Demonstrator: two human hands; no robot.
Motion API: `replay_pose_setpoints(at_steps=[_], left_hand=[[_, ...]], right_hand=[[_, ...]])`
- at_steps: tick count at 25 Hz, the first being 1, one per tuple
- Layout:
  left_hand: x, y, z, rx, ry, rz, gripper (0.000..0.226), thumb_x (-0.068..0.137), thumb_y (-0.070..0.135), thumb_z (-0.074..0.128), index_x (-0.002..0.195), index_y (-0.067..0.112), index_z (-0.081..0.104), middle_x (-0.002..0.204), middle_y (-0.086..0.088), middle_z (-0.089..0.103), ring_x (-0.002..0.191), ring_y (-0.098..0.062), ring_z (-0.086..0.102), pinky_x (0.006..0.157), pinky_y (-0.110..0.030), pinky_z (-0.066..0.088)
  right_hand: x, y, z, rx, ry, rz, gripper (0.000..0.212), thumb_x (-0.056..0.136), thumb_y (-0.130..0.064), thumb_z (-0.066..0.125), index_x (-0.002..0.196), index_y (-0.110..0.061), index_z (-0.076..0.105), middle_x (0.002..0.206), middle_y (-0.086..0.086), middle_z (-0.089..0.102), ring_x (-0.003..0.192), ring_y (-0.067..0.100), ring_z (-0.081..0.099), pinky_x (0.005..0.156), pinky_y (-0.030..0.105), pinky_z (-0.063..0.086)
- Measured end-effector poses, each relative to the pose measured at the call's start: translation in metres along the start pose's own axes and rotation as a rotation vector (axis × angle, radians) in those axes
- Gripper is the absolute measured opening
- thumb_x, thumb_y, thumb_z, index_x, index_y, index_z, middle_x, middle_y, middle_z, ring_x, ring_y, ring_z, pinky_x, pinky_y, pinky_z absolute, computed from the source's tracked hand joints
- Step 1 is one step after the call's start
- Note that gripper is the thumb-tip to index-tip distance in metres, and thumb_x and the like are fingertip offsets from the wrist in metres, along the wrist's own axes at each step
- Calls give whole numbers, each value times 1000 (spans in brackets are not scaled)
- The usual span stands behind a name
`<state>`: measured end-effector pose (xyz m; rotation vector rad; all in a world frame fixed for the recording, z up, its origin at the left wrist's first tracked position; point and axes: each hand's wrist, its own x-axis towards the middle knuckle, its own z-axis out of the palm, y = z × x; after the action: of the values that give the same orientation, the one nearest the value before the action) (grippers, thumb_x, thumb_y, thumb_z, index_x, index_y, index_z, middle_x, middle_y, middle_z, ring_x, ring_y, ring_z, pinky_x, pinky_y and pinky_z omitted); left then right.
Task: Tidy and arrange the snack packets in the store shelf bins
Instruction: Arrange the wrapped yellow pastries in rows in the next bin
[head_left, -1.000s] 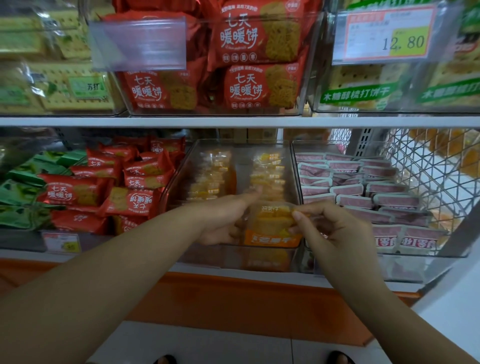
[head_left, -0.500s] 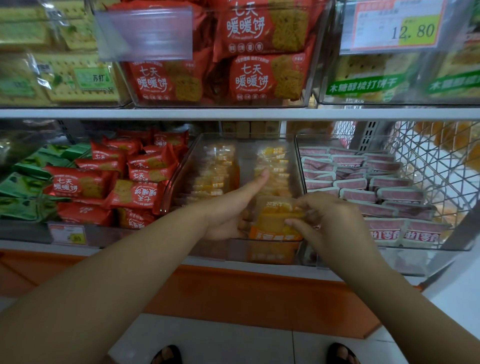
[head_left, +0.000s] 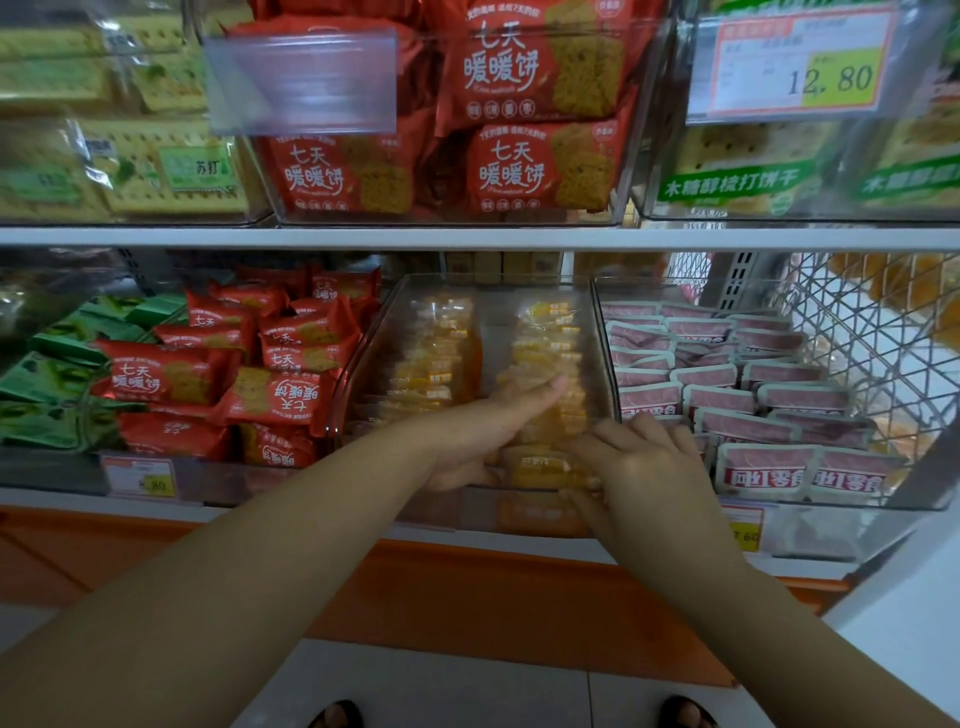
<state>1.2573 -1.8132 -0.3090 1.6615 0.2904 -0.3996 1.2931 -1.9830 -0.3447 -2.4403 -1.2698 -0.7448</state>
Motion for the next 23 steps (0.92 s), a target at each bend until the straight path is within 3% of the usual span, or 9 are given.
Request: replay_pose_setpoints(at_steps=[4, 7, 8, 11, 14, 17, 19, 22, 23], left_hand=[[4, -2, -4, -11, -19, -17, 91, 67, 77, 49, 145, 44, 18, 150, 1, 32, 132, -19, 39, 106, -39, 36], [5, -2, -3, 10, 41, -17, 51, 95, 48, 40, 143, 33, 29, 141, 1, 44, 110, -13, 53, 85, -29, 44], [6, -3, -2, 15, 59, -26, 48, 98, 38, 38, 144, 33, 26, 142, 0, 43, 108, -14, 53, 86, -30, 44], [9, -4, -1, 49, 82, -66, 71, 96, 24, 45, 149, 33, -2, 155, -2, 21, 130, -21, 40, 107, -40, 36], [9, -6, 2, 120, 91, -88, 93, 85, 24, 54, 146, 35, -14, 159, 1, 5, 138, -23, 29, 114, -45, 26], [2, -3, 4, 127, 100, -67, 96, 87, 27, 58, 147, 34, -17, 158, 3, 4, 142, -20, 20, 116, -38, 18], [2, 2, 4, 127, 164, -13, 86, 93, 20, 54, 149, 27, -11, 157, 1, 12, 137, -16, 26, 109, -30, 22], [11, 7, 5, 64, 349, 62, 73, 94, 19, 51, 150, 16, 3, 154, -4, 20, 135, -20, 32, 111, -31, 24], [16, 6, 6, 35, 406, 73, 70, 94, 21, 51, 150, 15, 9, 153, -5, 24, 133, -22, 35, 112, -34, 27]], right_hand=[[-1, -3, 1, -33, 111, -81, 21, 68, -14, 71, 84, -27, 74, 82, -9, 69, 81, 26, 59, 71, 35, 33], [-1, 2, 8, -74, 59, -98, 24, 65, -14, 66, 82, -29, 75, 78, -11, 69, 80, 25, 60, 75, 34, 28], [-2, 3, 10, -92, 31, -103, 24, 63, -15, 66, 79, -30, 74, 75, -11, 69, 80, 24, 60, 76, 34, 28], [-6, 2, 15, -119, -44, -112, 30, 59, -13, 67, 80, -34, 74, 73, -12, 67, 80, 23, 57, 78, 35, 27], [-8, 4, 13, -70, -78, -135, 34, 63, -16, 66, 89, -36, 73, 81, -15, 68, 80, 23, 57, 76, 34, 26], [-4, 12, 0, 198, 8, 16, 24, 78, -26, 59, 98, -30, 71, 96, -13, 67, 86, 19, 56, 76, 34, 35], [5, 25, -7, 399, 112, 177, 24, 83, -23, 60, 105, -23, 70, 101, -7, 66, 94, 19, 57, 79, 34, 45], [21, 42, -6, 636, 74, 383, 30, 92, -18, 55, 122, -18, 60, 123, -2, 57, 114, 10, 48, 83, 4, 38], [25, 45, -4, 664, 25, 419, 35, 94, -20, 52, 128, -17, 55, 133, -1, 51, 121, 9, 44, 89, 4, 35]])
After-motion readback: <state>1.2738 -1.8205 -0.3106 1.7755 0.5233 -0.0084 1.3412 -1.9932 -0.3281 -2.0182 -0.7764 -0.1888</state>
